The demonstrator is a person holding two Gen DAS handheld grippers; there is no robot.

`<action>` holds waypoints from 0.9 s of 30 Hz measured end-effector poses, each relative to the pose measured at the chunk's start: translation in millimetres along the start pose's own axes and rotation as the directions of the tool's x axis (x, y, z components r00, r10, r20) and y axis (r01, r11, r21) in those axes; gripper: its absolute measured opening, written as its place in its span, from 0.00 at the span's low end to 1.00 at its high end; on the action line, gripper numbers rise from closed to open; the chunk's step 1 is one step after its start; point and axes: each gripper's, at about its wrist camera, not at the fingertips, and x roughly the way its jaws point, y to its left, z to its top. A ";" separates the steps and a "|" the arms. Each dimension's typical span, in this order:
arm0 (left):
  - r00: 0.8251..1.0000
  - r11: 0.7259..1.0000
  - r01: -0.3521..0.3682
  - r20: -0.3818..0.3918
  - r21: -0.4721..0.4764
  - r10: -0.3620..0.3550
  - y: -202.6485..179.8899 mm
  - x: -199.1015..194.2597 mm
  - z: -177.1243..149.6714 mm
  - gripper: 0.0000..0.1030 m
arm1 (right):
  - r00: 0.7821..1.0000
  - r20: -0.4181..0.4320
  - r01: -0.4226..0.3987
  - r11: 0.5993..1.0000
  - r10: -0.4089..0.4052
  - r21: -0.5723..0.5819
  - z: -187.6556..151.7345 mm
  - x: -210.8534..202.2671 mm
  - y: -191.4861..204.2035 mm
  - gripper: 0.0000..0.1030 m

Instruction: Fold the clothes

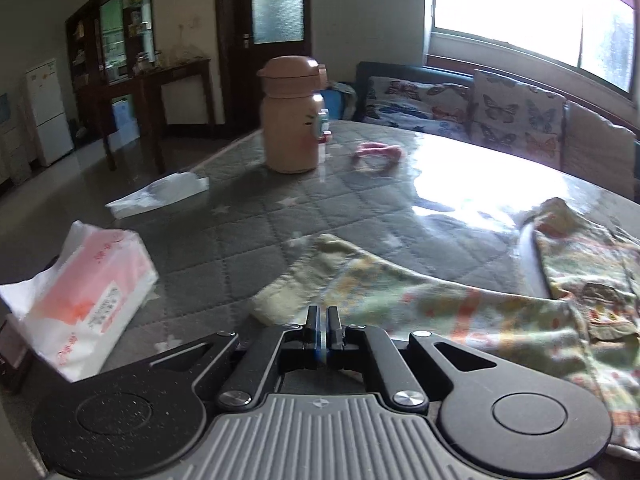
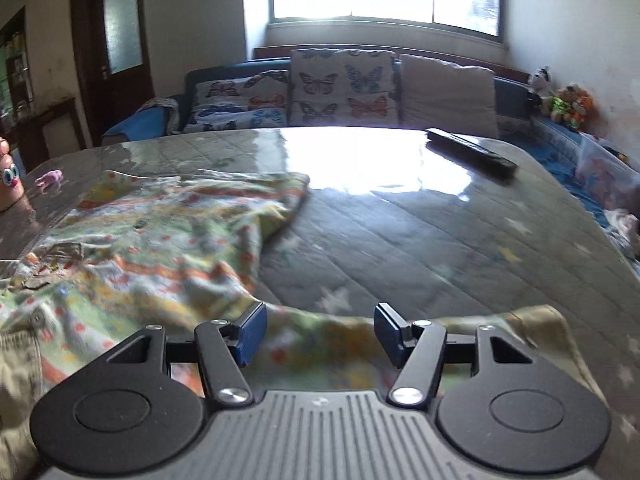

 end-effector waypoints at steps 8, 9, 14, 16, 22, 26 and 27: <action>0.990 0.985 0.138 -0.011 0.100 -0.138 -54.2 -6.7 -2.3 0.50 | 0.992 -0.019 0.123 0.985 -0.121 0.124 -36.0 -31.2 -50.7 0.59; 0.988 0.982 0.153 -0.012 0.113 -0.153 -61.1 -7.7 -3.0 0.54 | 0.990 -0.019 0.140 0.980 -0.139 0.143 -40.8 -35.3 -58.0 0.59; 0.978 0.962 0.206 -0.009 0.181 -0.208 -90.1 -12.8 -6.4 0.80 | 0.972 -0.001 0.229 0.953 -0.234 0.200 -46.6 -45.9 -81.9 0.59; 0.974 0.952 0.225 -0.006 0.209 -0.228 -101.3 -15.4 -7.9 0.87 | 0.962 -0.001 0.266 0.939 -0.272 0.217 -47.4 -47.1 -90.2 0.59; 0.963 0.920 0.265 -0.025 0.288 -0.269 -132.0 -16.8 -15.9 0.93 | 0.957 -0.018 0.285 0.923 -0.291 0.257 -46.7 -39.4 -103.2 0.55; 0.960 0.895 0.273 -0.040 0.352 -0.277 -149.5 -14.8 -25.8 0.93 | 0.952 -0.016 0.299 0.919 -0.305 0.258 -48.0 -37.4 -98.8 0.22; 0.959 0.887 0.275 -0.043 0.370 -0.279 -153.0 -14.2 -28.7 0.93 | 0.954 -0.015 0.293 0.919 -0.300 0.265 -47.9 -38.3 -98.9 0.15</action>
